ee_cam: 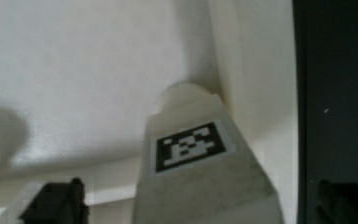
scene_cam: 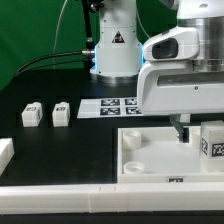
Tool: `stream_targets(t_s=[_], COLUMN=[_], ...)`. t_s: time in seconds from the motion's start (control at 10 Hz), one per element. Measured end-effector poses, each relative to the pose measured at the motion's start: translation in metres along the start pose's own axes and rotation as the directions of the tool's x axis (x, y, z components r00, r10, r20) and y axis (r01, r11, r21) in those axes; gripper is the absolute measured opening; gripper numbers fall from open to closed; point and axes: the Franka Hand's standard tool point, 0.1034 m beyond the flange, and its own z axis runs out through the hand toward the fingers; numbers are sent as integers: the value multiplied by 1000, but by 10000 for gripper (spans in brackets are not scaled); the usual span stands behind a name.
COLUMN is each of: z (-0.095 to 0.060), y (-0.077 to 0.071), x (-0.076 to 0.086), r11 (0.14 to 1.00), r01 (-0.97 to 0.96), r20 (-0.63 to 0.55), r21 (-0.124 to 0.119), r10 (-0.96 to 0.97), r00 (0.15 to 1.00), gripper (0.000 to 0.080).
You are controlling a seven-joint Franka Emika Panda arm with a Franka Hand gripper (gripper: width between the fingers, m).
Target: Assemble one leg
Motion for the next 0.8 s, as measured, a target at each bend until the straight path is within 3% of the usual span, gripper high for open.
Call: stream_targets(t_s=[0.2, 0.3, 0.4, 0.5, 0.6, 0.8], z=[0, 0, 0, 0, 0, 0], y=[0, 0, 0, 0, 0, 0], x=[0, 0, 0, 0, 0, 0], r11=[999, 999, 999, 999, 999, 1000], r01=[38, 38, 38, 38, 38, 30], r20=[0, 1, 1, 1, 1, 1], r21=[0, 0, 0, 0, 0, 1], r10=[-38, -38, -38, -38, -37, -30], r00=[999, 999, 999, 999, 999, 1000], gripper=[649, 562, 414, 414, 291, 291])
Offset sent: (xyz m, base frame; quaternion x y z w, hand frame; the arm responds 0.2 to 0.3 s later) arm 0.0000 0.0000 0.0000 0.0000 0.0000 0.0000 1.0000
